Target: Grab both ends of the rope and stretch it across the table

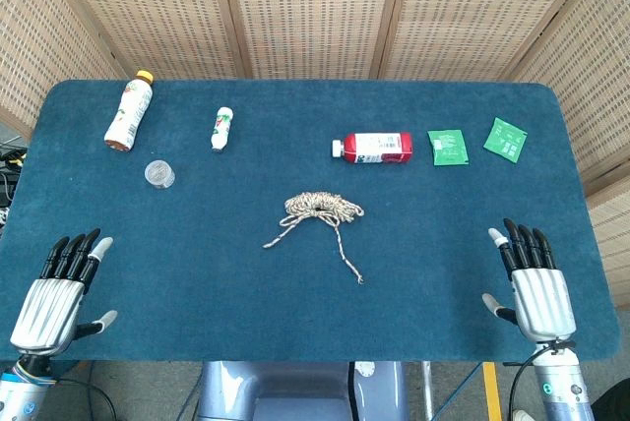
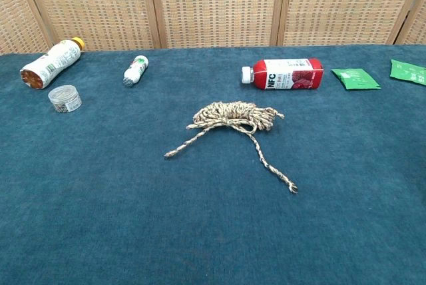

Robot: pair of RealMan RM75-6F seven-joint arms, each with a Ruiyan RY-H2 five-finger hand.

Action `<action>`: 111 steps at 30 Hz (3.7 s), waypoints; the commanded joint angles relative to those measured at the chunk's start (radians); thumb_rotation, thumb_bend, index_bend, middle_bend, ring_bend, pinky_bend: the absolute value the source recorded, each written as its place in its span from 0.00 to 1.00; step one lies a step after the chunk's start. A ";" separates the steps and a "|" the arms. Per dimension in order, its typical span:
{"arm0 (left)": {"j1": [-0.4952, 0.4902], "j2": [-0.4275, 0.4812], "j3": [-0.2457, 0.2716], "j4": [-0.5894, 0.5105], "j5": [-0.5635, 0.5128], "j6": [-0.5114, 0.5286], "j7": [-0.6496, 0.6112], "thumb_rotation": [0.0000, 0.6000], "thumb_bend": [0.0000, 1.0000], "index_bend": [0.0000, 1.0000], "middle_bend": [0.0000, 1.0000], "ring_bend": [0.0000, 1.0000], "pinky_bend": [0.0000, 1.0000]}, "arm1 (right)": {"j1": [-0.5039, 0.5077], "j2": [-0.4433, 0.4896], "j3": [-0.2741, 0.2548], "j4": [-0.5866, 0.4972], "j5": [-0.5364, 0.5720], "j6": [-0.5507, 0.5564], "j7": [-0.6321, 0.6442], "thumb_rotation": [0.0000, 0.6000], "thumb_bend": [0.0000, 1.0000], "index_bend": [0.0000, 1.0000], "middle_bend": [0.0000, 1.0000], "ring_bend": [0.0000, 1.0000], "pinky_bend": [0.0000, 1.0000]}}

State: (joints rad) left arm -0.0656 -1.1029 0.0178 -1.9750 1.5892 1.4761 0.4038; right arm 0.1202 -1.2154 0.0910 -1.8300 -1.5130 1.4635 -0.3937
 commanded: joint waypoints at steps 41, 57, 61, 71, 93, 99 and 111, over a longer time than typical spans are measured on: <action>-0.065 -0.062 -0.029 0.006 -0.151 -0.080 0.126 1.00 0.00 0.00 0.00 0.00 0.00 | 0.553 -0.217 -0.025 0.145 0.218 -0.676 -0.272 1.00 0.91 0.20 0.00 0.00 0.00; -0.073 -0.067 -0.026 0.005 -0.164 -0.080 0.136 1.00 0.00 0.00 0.00 0.00 0.00 | 0.577 -0.254 -0.084 0.183 0.294 -0.646 -0.355 1.00 0.92 0.25 0.00 0.00 0.00; -0.074 -0.067 -0.024 0.004 -0.166 -0.079 0.135 1.00 0.00 0.00 0.00 0.00 0.00 | 0.579 -0.243 -0.097 0.189 0.321 -0.639 -0.372 1.00 0.92 0.26 0.00 0.00 0.00; -0.077 -0.068 -0.021 0.003 -0.166 -0.079 0.137 1.00 0.00 0.00 0.00 0.00 0.00 | 0.582 -0.223 -0.080 0.237 0.425 -0.576 -0.423 1.00 0.91 0.28 0.00 0.00 0.00; -0.086 -0.059 -0.018 0.000 -0.174 -0.085 0.126 1.00 0.00 0.00 0.00 0.00 0.00 | 0.594 -0.333 0.094 0.209 0.780 -0.507 -0.145 1.00 0.30 0.45 0.00 0.00 0.00; -0.087 -0.058 -0.019 0.000 -0.177 -0.084 0.123 1.00 0.00 0.00 0.00 0.00 0.00 | 0.613 -0.371 0.095 0.242 0.798 -0.488 -0.150 1.00 0.35 0.46 0.00 0.00 0.00; -0.091 -0.060 -0.018 0.002 -0.183 -0.086 0.129 1.00 0.00 0.00 0.00 0.00 0.00 | 0.623 -0.441 0.073 0.325 0.785 -0.462 -0.152 1.00 0.37 0.47 0.00 0.00 0.00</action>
State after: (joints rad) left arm -0.1565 -1.1630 0.0003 -1.9731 1.4066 1.3900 0.5325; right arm 0.7437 -1.6547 0.1649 -1.5071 -0.7265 1.0008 -0.5476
